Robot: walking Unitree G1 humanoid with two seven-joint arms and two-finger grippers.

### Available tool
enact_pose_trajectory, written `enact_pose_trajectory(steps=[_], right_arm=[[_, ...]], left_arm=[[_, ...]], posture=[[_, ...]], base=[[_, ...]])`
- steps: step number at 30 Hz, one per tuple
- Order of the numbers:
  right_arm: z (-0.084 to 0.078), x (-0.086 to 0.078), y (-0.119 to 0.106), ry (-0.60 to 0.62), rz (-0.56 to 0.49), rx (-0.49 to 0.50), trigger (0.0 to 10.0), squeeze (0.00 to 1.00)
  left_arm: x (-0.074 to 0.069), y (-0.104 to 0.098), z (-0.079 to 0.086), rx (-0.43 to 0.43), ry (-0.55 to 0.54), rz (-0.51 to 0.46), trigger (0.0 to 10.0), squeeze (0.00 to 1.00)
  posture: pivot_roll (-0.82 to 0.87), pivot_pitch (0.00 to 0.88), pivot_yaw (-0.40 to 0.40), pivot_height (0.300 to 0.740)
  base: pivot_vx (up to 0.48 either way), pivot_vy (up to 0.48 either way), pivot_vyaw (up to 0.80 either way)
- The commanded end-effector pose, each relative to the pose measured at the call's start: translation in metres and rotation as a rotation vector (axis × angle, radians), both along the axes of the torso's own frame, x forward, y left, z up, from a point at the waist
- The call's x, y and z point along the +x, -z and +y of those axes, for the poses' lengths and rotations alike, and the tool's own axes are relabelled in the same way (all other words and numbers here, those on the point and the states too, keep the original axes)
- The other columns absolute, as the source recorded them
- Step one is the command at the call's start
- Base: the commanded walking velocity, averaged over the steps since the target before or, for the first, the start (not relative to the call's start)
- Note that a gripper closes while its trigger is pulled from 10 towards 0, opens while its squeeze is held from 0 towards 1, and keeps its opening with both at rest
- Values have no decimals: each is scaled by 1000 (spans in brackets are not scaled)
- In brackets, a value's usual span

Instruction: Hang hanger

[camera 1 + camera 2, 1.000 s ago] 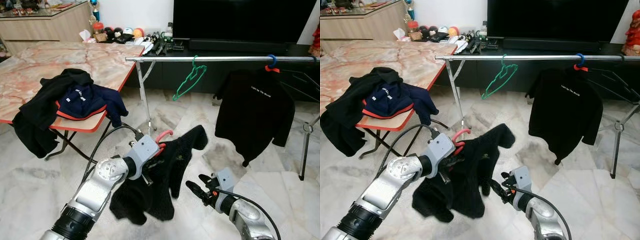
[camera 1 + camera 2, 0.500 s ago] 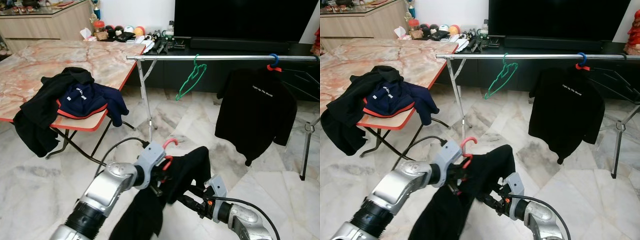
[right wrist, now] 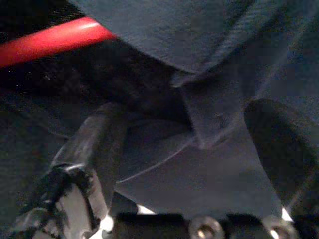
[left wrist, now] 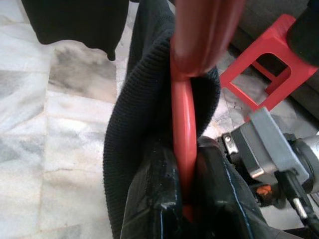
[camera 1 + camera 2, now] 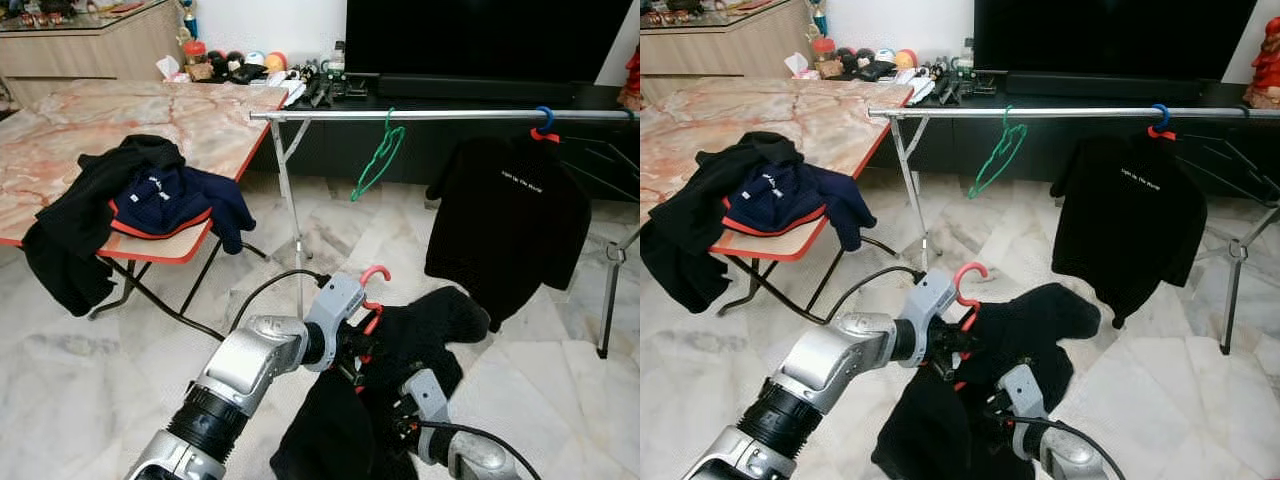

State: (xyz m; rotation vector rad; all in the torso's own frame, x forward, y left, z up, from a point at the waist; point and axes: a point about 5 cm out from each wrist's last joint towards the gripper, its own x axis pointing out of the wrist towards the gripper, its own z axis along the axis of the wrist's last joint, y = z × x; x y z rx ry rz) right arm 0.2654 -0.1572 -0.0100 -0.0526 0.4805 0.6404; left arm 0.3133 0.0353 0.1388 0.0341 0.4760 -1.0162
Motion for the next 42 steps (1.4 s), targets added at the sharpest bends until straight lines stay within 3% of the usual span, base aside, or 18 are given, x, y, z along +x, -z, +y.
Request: enact_pose_trajectory(steps=[1,5,6,10,12,16,20,31,35,42], right_arm=[[-7,4,-1,75,-54,-90,10000,0],[-13,10,-5,157,-98,-129,10000,0],[-17,14,-7,217,-101,-121,10000,0],[-16,14,-6,254,-74,-69,10000,0],[-15,13,-5,255,-74,-64,10000,0],[-4,10,-3,185,-34,40,10000,0],[3,5,1,97,-16,6,10000,0],[6,14,-6,196,-66,27,10000,0],[17,18,-9,141,-46,72,10000,0],[19,21,-10,193,-51,74,10000,0]], left_arm=[[4,-16,-1,-28,10,-42,10000,0],[3,-17,-1,-30,12,-42,10000,0],[3,-18,-2,-33,14,-42,10000,0],[3,-19,-2,-36,14,-45,10000,0],[2,-19,-2,-37,14,-46,10000,0],[2,-20,-1,-37,19,-48,10000,0],[2,-20,-3,-36,18,-49,10000,0],[0,-24,-8,-47,40,-53,10000,0],[-2,-25,-9,-49,50,-54,10000,0],[-3,-26,-11,-53,51,-52,10000,0]], posture=[[-21,34,30,740],[-23,29,28,740],[-22,27,28,740],[-16,23,27,740],[-16,20,26,740],[-14,18,28,740],[-19,16,28,740],[-12,24,25,740],[-8,31,22,740],[-8,40,17,740]], base=[[0,0,0],[0,0,0],[0,0,0],[0,0,0],[0,0,0],[0,0,0],[0,0,0],[0,0,0],[0,0,0],[0,0,0]])
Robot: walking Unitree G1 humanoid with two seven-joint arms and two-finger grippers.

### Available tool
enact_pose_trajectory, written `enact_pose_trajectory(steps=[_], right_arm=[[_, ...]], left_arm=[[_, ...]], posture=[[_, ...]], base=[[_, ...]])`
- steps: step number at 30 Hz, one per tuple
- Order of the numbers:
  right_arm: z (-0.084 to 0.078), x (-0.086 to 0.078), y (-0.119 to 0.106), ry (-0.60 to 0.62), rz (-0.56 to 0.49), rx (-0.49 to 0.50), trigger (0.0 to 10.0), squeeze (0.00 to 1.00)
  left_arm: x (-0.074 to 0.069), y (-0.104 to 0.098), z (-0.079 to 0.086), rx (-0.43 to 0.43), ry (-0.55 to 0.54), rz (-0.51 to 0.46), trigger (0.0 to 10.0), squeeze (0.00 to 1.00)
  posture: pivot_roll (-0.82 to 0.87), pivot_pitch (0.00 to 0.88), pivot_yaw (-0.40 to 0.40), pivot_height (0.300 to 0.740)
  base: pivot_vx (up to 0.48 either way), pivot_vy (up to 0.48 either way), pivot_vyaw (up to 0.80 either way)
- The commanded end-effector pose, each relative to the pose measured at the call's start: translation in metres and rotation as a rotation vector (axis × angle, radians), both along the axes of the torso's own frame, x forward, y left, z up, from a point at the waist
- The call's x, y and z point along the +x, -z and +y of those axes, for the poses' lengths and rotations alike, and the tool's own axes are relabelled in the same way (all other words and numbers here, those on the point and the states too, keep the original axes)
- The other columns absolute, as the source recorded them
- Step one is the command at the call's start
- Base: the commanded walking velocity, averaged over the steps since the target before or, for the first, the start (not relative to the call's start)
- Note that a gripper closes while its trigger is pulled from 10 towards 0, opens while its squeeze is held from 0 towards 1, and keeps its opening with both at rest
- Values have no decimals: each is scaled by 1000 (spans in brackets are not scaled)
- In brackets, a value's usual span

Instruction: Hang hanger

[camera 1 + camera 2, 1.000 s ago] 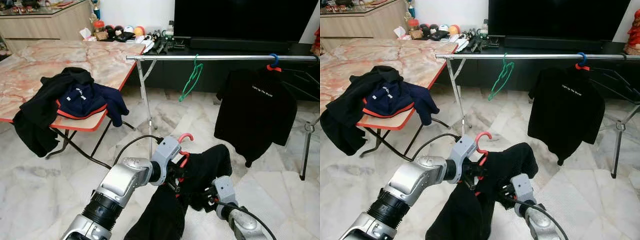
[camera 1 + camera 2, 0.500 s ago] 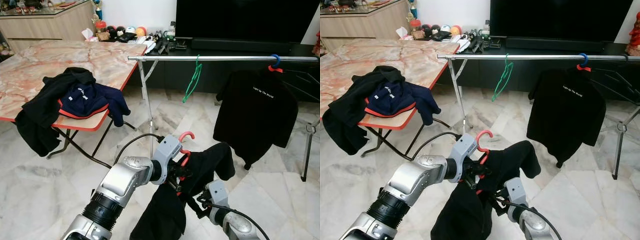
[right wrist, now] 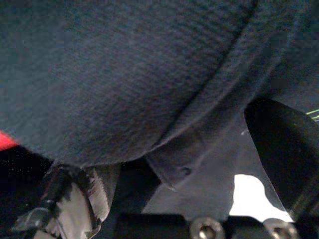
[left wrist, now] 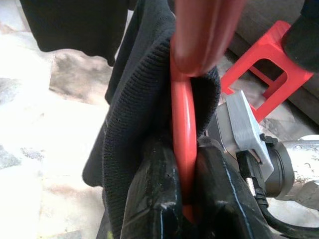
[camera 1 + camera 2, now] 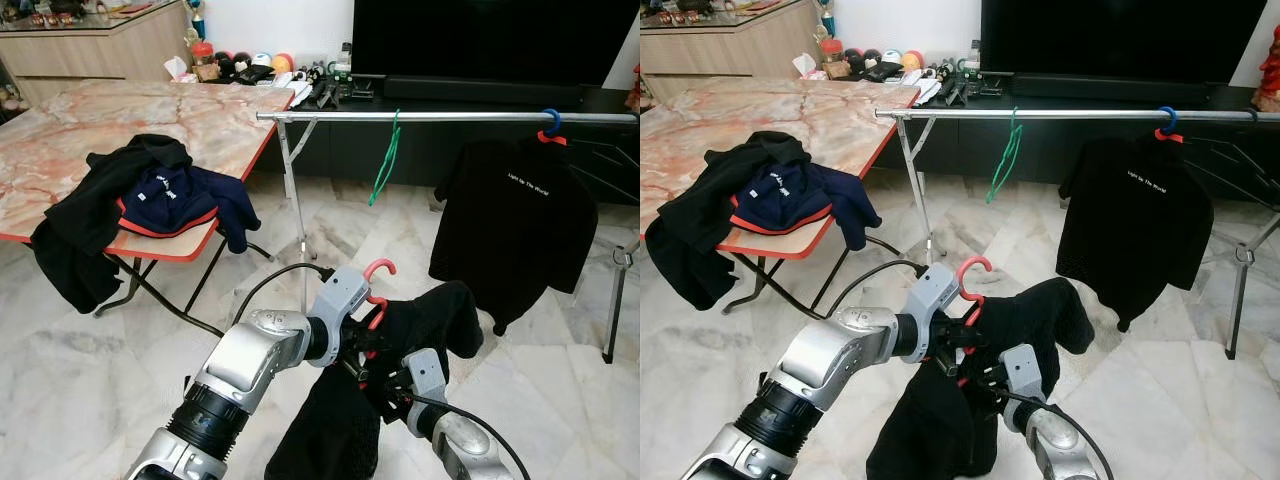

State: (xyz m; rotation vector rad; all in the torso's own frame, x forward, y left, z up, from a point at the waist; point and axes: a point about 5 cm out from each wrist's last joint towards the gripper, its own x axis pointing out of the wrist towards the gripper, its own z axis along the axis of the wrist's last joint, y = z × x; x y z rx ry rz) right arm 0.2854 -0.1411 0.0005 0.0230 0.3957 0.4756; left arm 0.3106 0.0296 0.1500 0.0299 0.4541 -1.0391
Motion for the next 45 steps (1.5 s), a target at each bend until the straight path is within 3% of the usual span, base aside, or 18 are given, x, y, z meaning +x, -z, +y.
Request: enact_pose_trajectory(steps=[1,6,7,8,9,18,22,28,35,41,45], right_arm=[[4,2,0,8,11,12,10000,0],[3,5,-3,40,-20,-50,10000,0],[-2,7,-3,112,-24,-73,2902,0],[-2,7,-3,112,-24,-73,2902,0],[-7,7,-2,156,-26,-74,0,0],[-27,-4,8,184,37,-87,0,0],[-29,-5,11,203,64,-128,0,0],[-25,-3,12,230,78,-105,0,0],[-20,1,7,235,49,-91,0,0],[-34,5,-1,290,-22,-69,0,0],[-47,17,-17,333,-88,-73,0,0]], left_arm=[[0,-15,-6,-35,31,-38,10000,0],[-1,-16,-6,-35,29,-37,10000,0],[-1,-16,-6,-34,28,-37,10000,0],[-1,-16,-6,-34,28,-37,10000,0],[0,-16,-5,-33,27,-38,10000,0],[1,-13,-4,-25,16,-36,10000,0],[1,-13,-3,-22,15,-38,10000,0],[1,-11,-3,-16,11,-36,10000,0],[1,-12,-2,-14,14,-38,10000,0],[-3,-11,5,19,68,-75,10000,0],[-5,4,23,137,96,-94,10000,0]], posture=[[-5,42,16,740],[-3,45,13,740],[-3,46,13,740],[-3,46,13,740],[-1,49,13,740],[-5,52,14,740],[-6,53,14,740],[-2,52,14,740],[0,50,15,740],[1,52,14,740],[5,54,13,740]], base=[[0,0,0],[0,0,0],[0,0,0],[0,0,0],[0,0,0],[0,0,0],[0,0,0],[0,0,0],[0,0,0],[0,0,0],[0,0,0]])
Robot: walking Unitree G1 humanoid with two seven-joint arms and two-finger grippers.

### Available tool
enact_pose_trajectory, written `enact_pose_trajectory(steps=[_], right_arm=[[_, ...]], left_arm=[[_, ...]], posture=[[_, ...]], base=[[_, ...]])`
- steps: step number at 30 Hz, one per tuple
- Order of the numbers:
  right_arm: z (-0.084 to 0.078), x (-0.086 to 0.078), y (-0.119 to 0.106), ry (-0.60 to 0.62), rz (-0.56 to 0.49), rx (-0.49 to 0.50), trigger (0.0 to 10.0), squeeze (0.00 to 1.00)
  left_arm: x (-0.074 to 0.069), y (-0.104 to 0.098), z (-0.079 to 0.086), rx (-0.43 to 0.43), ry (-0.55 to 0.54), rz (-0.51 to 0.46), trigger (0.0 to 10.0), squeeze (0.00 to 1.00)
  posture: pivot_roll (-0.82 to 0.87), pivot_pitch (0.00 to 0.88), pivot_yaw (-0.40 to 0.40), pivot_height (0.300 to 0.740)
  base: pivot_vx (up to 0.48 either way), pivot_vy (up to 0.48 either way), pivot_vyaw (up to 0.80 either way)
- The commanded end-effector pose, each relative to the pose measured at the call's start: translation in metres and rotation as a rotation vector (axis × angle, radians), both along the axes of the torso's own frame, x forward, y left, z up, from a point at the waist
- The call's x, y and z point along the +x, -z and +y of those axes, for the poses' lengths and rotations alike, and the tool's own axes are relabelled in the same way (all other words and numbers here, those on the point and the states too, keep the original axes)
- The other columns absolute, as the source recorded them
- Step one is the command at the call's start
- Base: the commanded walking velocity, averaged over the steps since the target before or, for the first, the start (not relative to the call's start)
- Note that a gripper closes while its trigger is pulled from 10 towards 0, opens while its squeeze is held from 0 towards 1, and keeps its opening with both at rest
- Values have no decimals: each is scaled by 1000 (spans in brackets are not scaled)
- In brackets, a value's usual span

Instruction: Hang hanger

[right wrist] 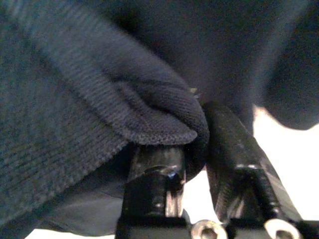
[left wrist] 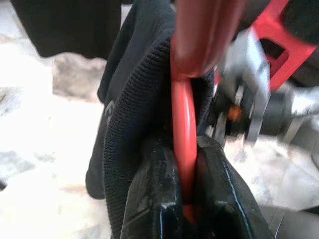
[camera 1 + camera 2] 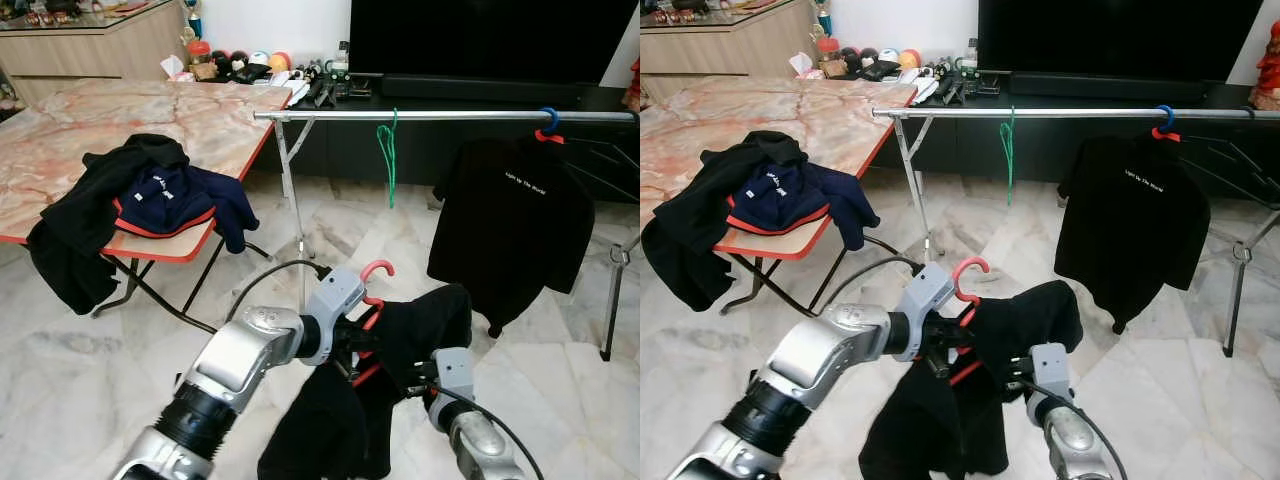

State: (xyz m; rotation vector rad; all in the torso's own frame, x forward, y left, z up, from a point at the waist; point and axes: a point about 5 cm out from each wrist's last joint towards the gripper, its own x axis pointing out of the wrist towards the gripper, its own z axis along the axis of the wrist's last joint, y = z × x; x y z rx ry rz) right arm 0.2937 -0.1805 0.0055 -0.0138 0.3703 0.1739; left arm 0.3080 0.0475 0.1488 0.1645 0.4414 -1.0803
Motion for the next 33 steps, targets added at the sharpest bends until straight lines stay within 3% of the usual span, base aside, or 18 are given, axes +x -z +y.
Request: enact_pose_trajectory(steps=[1,5,8,10,15,18,19,21,23,26,33], right_arm=[[-10,12,-15,50,-69,4,0,0],[-19,20,-26,78,-110,-5,0,0],[-27,26,-37,109,-147,-3,0,0],[-33,31,-46,124,-179,-16,0,0],[-41,35,-53,149,-202,-18,0,0],[-42,35,-53,148,-201,-22,0,0],[-42,34,-52,146,-196,-21,0,0],[-42,33,-51,144,-192,-21,0,0],[-42,31,-47,138,-172,-26,0,0],[-42,29,-44,131,-153,-22,0,0],[-43,27,-41,123,-133,-26,0,0]], left_arm=[[-4,6,8,55,35,-22,10000,0],[-6,11,15,68,46,-13,10000,0],[-9,16,22,124,80,-31,10000,0],[-14,24,32,207,137,-51,10000,0],[-21,28,44,260,206,-79,10000,0],[-23,26,47,234,229,-82,10000,0],[-26,18,53,143,264,-87,10000,0],[-27,14,55,103,276,-94,10000,0],[-30,0,65,-22,313,-113,10000,0],[-36,-7,77,-85,359,-104,10000,0],[-47,-6,95,-96,423,-81,10000,0]], posture=[[4,54,12,740],[5,54,11,740],[3,54,10,740],[1,52,10,740],[1,48,10,740],[0,49,10,740],[-1,45,10,740],[-1,45,10,740],[-4,43,10,740],[-3,42,9,740],[-4,50,-1,740]], base=[[0,0,0],[0,0,0],[0,0,0],[0,0,0],[0,0,0],[0,0,0],[0,0,0],[0,0,0],[0,0,0],[0,0,0],[0,0,0]])
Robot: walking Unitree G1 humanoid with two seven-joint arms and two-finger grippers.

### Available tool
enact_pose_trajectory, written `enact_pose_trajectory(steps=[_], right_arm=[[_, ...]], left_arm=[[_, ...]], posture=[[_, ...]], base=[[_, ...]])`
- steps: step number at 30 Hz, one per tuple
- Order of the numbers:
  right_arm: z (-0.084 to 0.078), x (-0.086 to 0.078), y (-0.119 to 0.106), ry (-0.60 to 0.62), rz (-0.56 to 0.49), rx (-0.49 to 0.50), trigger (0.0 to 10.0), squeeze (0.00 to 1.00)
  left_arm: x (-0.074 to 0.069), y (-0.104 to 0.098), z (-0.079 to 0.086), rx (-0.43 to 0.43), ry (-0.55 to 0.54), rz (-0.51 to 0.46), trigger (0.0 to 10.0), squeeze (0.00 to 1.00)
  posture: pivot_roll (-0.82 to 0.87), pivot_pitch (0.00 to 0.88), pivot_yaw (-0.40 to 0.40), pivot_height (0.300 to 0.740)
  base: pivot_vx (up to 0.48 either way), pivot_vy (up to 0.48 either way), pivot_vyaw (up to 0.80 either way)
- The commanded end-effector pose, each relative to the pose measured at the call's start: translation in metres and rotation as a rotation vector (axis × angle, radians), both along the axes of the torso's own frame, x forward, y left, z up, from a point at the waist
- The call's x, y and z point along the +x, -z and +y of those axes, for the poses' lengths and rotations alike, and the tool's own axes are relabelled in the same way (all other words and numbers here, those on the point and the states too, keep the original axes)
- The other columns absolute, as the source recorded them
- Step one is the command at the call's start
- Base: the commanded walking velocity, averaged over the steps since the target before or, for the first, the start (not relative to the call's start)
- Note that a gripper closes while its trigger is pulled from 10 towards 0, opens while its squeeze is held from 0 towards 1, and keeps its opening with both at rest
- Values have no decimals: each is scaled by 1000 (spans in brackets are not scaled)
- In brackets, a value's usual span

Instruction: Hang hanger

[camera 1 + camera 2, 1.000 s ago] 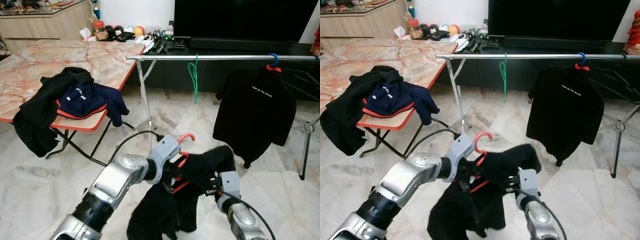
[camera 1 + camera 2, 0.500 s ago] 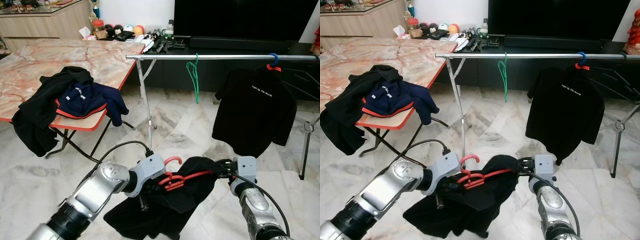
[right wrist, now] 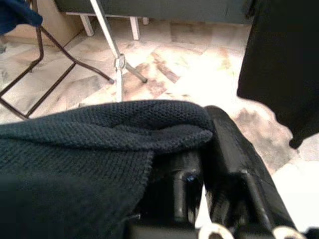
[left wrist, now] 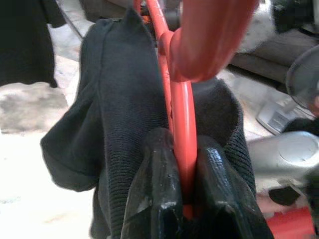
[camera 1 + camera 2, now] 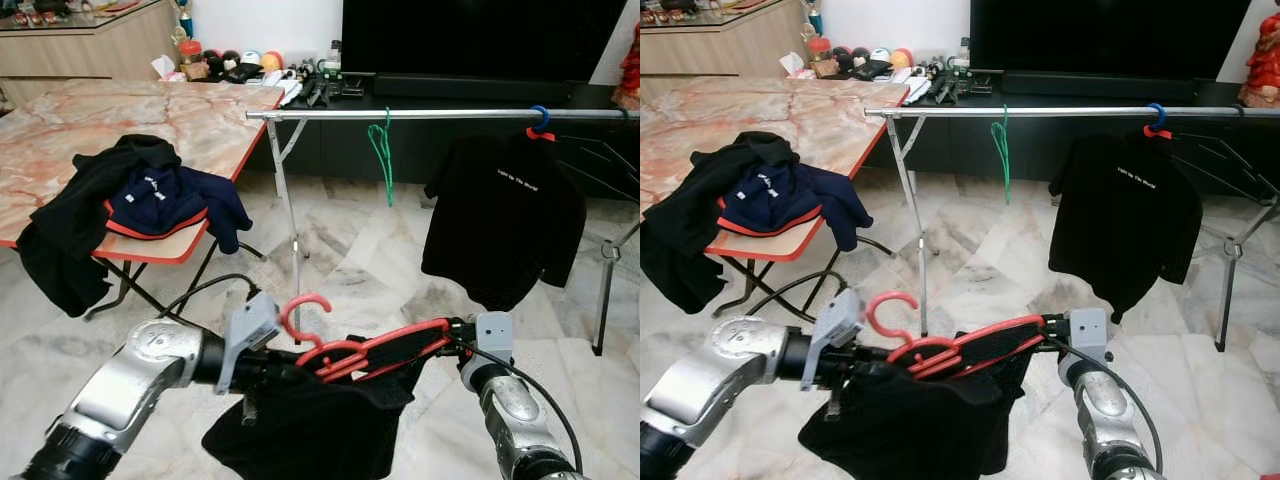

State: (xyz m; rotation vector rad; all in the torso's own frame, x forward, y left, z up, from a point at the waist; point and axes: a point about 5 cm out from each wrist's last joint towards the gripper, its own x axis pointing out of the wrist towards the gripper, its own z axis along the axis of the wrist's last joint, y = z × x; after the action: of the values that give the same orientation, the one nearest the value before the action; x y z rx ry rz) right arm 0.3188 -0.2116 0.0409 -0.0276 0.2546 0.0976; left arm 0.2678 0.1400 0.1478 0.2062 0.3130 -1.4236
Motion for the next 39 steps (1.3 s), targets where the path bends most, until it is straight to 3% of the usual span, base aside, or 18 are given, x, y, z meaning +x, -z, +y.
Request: enact_pose_trajectory(steps=[1,5,8,14,18,22,26,29,32,33,39], right_arm=[[-12,2,-6,51,-14,-7,0,0],[-12,0,-3,49,0,39,0,0],[-10,-1,-1,48,8,48,0,0],[-5,-2,2,38,12,66,0,0],[4,-1,2,17,10,131,0,0],[27,-4,10,-108,47,189,0,0],[43,-9,15,-194,56,242,0,0],[53,-13,19,-257,72,307,0,0],[66,-21,25,-379,114,353,0,0],[72,-25,28,-437,135,375,0,0],[80,-33,31,-531,162,456,0,0]], left_arm=[[-5,-8,3,-17,68,-21,10000,0],[22,-8,1,-48,-182,-141,10000,0],[32,-5,-7,-70,-298,-137,10000,0],[33,-3,-25,-127,-341,-114,10000,0],[34,-8,-42,-259,-373,-77,10000,0],[38,-20,-57,-428,-392,-17,10000,0],[46,-31,-65,-500,-433,-44,10000,0],[54,-40,-67,-521,-497,-96,10000,0],[62,-55,-66,-637,-568,-124,10000,0],[67,-64,-63,-711,-621,-132,10000,0],[74,-81,-57,-858,-742,-193,10000,0]], posture=[[-1,52,-7,740],[2,55,-14,740],[4,55,-17,740],[8,62,-27,740],[4,66,-25,740],[0,66,-19,740],[-1,66,-12,740],[-4,66,-7,740],[-7,68,-4,740],[-6,68,-4,740],[-6,69,0,740]], base=[[0,0,0],[0,0,0],[0,0,0],[0,0,0],[0,0,0],[0,0,0],[0,0,0],[0,0,0],[0,0,0],[0,0,0],[0,0,0]])
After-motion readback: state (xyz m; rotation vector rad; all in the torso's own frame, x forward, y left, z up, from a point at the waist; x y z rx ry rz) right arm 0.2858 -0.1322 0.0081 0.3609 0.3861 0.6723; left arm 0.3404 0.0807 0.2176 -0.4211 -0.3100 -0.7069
